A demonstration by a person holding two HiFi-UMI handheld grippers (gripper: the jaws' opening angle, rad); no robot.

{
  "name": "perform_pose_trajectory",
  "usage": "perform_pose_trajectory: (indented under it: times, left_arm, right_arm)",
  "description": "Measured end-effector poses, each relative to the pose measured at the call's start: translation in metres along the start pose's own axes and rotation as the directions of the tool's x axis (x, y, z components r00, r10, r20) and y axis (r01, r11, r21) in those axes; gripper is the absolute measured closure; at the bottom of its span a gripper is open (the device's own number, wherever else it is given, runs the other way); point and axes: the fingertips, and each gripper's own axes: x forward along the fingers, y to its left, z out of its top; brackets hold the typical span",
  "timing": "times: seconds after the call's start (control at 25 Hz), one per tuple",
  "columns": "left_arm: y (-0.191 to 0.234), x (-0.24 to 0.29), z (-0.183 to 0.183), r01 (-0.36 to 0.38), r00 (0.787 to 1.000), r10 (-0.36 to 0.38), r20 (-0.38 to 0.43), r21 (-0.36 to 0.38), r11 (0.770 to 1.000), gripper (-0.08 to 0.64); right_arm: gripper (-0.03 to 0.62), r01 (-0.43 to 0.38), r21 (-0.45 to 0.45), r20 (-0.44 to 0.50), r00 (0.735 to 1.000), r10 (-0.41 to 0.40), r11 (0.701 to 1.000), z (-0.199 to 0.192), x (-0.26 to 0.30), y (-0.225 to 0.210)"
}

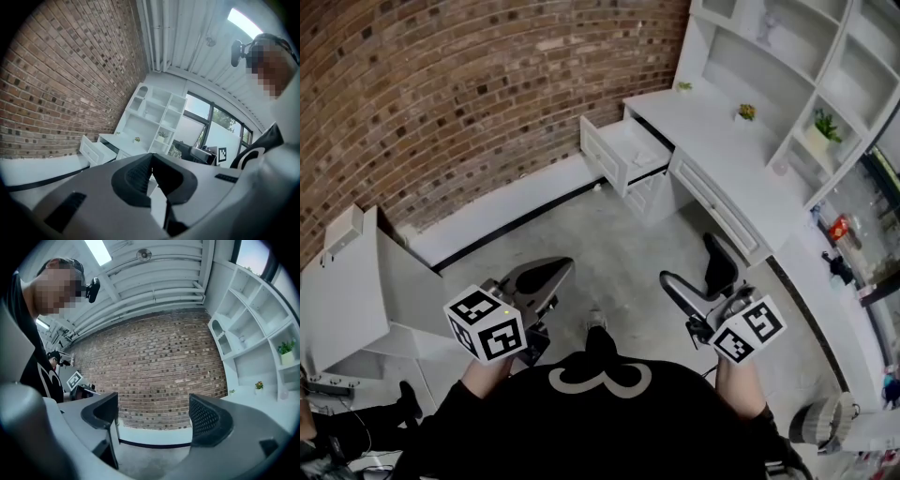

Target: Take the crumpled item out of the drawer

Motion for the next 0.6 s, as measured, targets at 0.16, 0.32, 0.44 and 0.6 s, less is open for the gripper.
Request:
perform_pose_trajectory:
  times: [0.16,0.32,0.44,0.6]
  left_arm:
    - [0.030,0.027,0.008,-0.012,1.000,0.011,-0.021,-0.015,1.000,0.557]
    - [0.063,0.065,0.015,-0.003,0.999,0.002,-0.045,-0.033,0.999,0.557]
    - [0.092,0.099,0.022,-0.001,0.998,-0.002,-0.068,-0.050,0.999,0.557]
    - [0.129,0.144,0.032,-0.004,0.994,-0.003,-0.105,-0.064,0.998,0.557]
  right_arm:
    - [0.118,0.007,0.023,-0.005,1.000,-0.007,1.000,-0.005,0.029,-0.033]
    - [0.117,0.016,0.057,-0.029,0.999,-0.015,0.998,-0.016,0.058,-0.074]
    - [0.115,0.012,0.065,-0.057,0.998,-0.008,0.998,-0.022,0.084,-0.107]
    - [0.114,0.011,0.081,-0.068,0.998,-0.006,0.997,-0.025,0.120,-0.153]
